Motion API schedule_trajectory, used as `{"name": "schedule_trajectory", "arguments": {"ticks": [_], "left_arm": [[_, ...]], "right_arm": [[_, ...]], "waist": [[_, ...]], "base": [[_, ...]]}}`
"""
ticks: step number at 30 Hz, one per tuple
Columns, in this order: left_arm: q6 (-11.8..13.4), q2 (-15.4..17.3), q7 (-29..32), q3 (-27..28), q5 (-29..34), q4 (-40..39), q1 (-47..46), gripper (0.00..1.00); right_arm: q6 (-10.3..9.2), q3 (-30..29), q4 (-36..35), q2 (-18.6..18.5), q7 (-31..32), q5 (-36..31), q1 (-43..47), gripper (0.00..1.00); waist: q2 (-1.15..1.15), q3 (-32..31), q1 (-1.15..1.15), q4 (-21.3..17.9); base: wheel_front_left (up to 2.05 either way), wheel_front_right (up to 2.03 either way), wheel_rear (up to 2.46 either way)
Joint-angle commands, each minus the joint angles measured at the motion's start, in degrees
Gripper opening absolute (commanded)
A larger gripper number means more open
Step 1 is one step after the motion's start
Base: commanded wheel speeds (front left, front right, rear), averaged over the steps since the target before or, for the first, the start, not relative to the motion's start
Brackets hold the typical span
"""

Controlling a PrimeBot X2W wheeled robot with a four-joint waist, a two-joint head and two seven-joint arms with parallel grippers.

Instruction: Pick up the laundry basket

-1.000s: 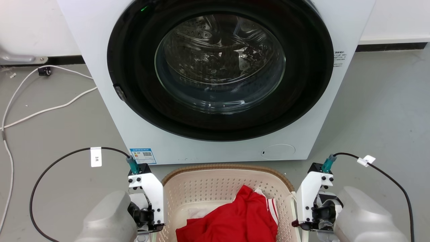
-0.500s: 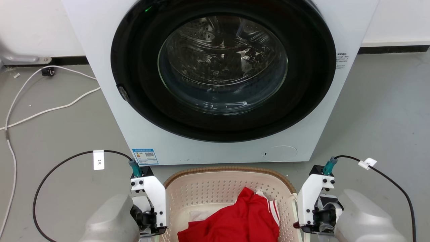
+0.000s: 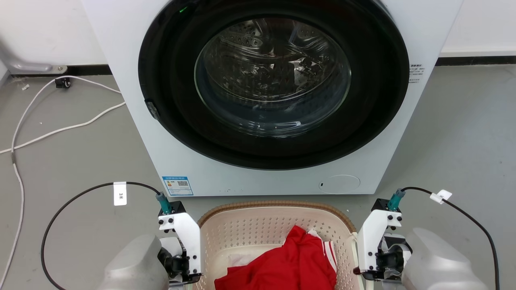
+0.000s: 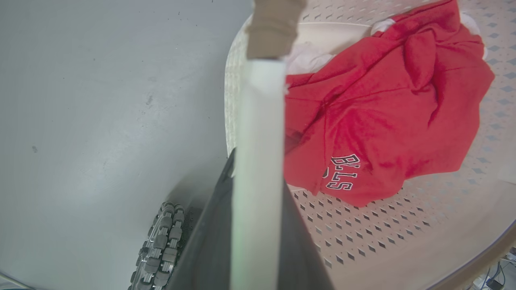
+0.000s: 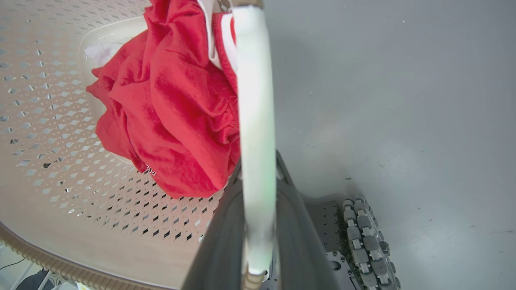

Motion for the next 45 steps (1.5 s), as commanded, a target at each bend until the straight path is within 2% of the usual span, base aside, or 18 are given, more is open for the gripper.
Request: {"name": "schedule_trajectory", "arguments": {"ticks": [1,45], "left_arm": [[-1.1,-3.1,-0.1,0.0,-1.2,-1.5,-0.1,0.0],[-1.1,-3.2,-1.9,-2.6,-4.1,-1.0,0.9,0.0]], "right_arm": [[0.84,-0.2,-0.9,2.5,0.1,0.5,0.4,0.0],[0.85,-1.8,-0.9,2.6,1.7,-2.4,-0.8,0.0]], "waist": [[0.0,0.0,0.0,0.0],[0.0,-0.5,0.0,0.2]], "base": [[0.0,0.0,0.0],[0.0,0.0,0.0]]}}
